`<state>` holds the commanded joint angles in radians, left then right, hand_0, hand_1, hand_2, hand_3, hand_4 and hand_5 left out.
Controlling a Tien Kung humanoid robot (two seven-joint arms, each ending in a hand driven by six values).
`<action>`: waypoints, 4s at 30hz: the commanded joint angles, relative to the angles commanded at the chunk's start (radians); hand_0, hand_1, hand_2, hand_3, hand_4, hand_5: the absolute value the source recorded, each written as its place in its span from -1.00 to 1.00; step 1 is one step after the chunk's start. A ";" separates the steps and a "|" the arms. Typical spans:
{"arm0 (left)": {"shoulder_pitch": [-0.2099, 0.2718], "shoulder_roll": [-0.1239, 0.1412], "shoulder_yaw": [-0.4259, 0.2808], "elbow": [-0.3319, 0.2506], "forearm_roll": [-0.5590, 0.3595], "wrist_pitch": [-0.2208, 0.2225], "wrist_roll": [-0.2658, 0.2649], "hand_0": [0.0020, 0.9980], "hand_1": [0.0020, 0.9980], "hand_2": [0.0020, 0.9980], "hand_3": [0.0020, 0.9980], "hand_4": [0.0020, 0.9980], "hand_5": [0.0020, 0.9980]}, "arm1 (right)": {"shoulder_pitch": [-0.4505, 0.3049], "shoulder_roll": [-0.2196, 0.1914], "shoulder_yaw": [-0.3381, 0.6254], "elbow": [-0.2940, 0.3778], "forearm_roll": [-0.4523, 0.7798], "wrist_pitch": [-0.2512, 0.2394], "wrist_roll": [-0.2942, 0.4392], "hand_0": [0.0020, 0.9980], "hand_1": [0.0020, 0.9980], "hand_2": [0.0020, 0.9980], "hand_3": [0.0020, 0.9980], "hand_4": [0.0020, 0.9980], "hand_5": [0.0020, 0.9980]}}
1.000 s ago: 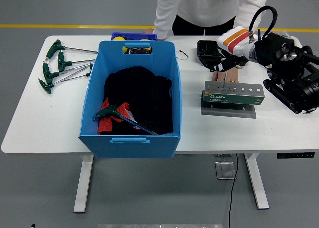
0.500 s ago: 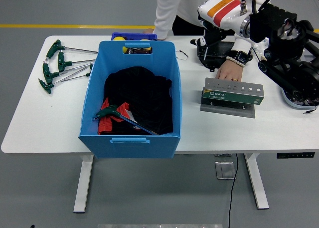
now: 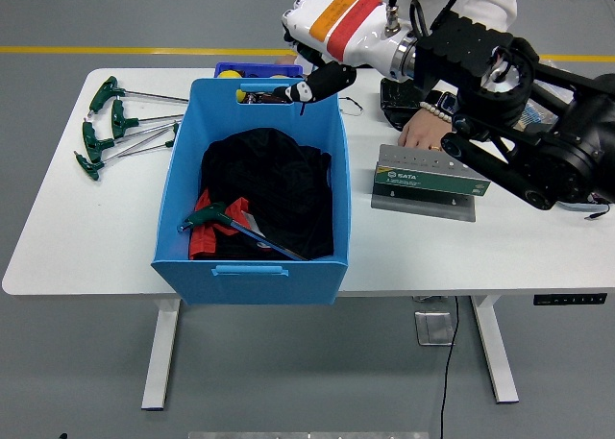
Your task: Lift tool from toolbox,place it in box,lift tool from toolbox,place it in box
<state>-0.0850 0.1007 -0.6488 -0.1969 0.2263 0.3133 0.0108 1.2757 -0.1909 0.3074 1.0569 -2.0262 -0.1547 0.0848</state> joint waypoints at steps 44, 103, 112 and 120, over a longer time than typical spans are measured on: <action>0.001 -0.008 0.034 0.000 -0.046 -0.006 -0.008 0.36 0.32 0.44 0.51 0.89 0.68 | -0.278 -0.152 0.048 -0.075 0.112 -0.096 0.033 0.61 0.62 0.76 0.89 0.95 0.16; 0.009 -0.018 0.086 0.001 -0.103 -0.043 -0.012 0.36 0.39 0.49 0.54 0.90 0.72 | -1.118 0.051 1.309 0.149 0.926 0.174 0.074 0.57 0.51 0.59 0.63 1.00 0.80; 0.000 -0.019 0.102 -0.001 -0.122 -0.045 -0.015 0.36 0.39 0.49 0.54 0.89 0.72 | -1.124 0.073 1.270 0.188 0.920 0.157 0.077 0.60 0.53 0.63 0.67 1.00 0.80; -0.009 -0.019 0.125 -0.003 -0.153 -0.046 -0.025 0.36 0.39 0.49 0.55 0.89 0.75 | -1.109 0.070 1.248 0.219 0.891 0.148 0.072 0.67 0.62 0.72 0.89 1.00 0.82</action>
<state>-0.0943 0.0818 -0.5240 -0.2003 0.0728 0.2676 -0.0143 0.1663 -0.1208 1.5558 1.2761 -1.1353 -0.0067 0.1567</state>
